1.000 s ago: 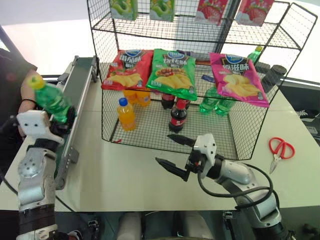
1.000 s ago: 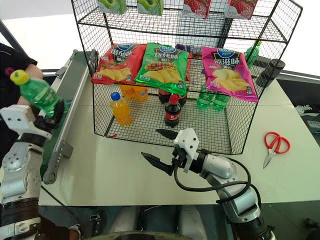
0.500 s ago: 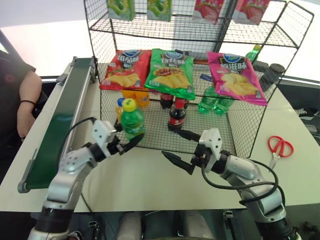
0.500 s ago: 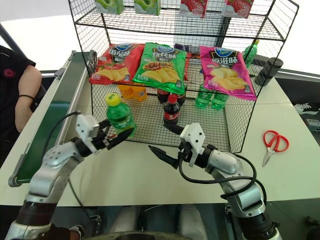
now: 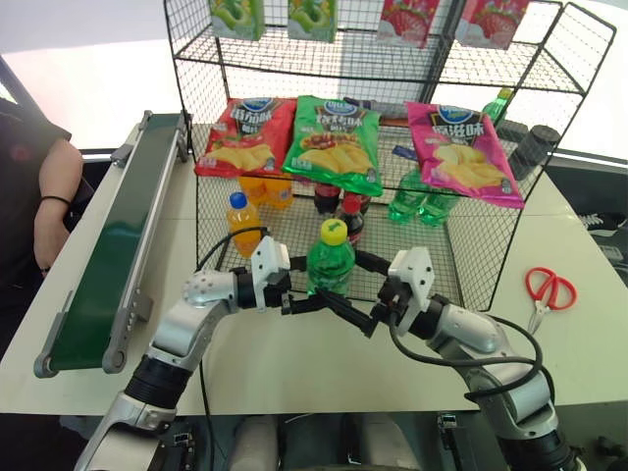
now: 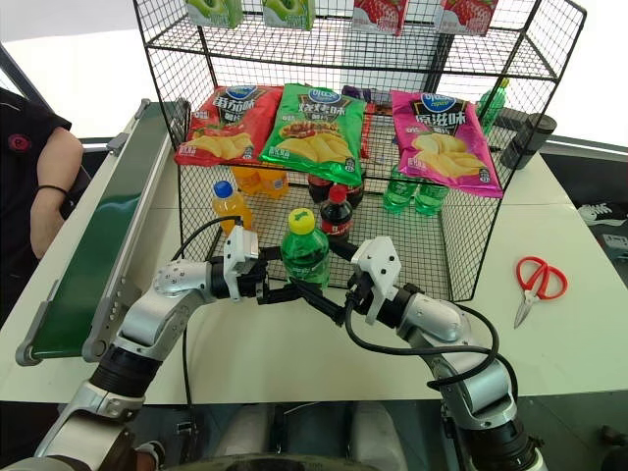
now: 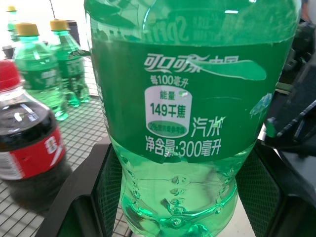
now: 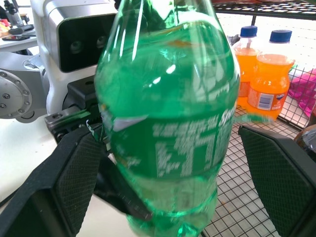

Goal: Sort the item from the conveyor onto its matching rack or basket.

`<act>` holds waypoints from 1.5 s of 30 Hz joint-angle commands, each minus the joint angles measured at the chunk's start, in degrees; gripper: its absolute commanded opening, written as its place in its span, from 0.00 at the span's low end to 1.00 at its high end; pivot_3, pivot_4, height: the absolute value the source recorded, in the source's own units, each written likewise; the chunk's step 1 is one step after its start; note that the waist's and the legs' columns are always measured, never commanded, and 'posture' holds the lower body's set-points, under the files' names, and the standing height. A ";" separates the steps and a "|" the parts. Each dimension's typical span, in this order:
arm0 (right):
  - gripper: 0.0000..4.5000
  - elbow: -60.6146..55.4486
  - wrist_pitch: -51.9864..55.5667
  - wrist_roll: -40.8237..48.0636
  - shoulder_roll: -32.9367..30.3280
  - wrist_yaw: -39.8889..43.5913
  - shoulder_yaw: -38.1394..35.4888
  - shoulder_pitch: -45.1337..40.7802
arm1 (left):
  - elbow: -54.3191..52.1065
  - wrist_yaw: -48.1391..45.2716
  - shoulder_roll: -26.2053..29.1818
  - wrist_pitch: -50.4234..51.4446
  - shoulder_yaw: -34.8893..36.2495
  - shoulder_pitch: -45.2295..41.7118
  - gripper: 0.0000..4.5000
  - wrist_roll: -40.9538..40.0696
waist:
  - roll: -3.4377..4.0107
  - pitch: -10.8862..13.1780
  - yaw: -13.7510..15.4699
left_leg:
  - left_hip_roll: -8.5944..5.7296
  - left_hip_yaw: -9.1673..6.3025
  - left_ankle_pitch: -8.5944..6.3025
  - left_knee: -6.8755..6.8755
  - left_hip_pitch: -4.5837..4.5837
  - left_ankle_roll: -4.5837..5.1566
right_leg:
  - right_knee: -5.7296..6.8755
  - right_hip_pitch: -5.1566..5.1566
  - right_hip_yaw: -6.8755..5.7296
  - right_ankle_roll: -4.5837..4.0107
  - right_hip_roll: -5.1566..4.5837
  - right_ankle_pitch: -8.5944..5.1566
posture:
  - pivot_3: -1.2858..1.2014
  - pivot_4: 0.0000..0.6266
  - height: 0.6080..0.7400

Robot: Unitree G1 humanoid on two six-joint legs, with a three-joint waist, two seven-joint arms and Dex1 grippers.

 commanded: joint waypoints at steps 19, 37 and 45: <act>0.67 -2.59 -0.14 1.96 0.44 -0.01 -1.17 -0.23 | 2.69 -3.43 -1.88 -7.84 -0.13 -1.30 0.62 2.73 | 0.00 0.00 0.01 | 0.08 -0.02 0.00 0.06 0.00 0.00 | 0.01 0.02 0.05 0.00 0.10 0.00 | 0.52 0.24 1.00; 0.67 7.15 -10.45 -10.12 3.57 -13.22 -10.70 5.09 | 0.68 2.84 1.99 -6.40 5.15 5.37 1.00 3.29 | 0.02 -0.01 0.01 | 0.13 -0.03 0.00 0.08 0.00 0.00 | 0.02 0.04 0.08 0.00 0.14 0.00 | 0.52 0.24 1.00; 0.67 23.16 -19.09 -15.35 7.86 -22.53 -15.92 -0.20 | -5.56 5.20 1.56 -3.66 5.44 8.43 1.00 1.83 | 0.18 0.00 -0.15 | 0.15 -0.01 0.00 0.10 0.05 0.00 | 0.13 0.02 0.14 -0.01 0.15 0.00 | 0.52 0.24 1.00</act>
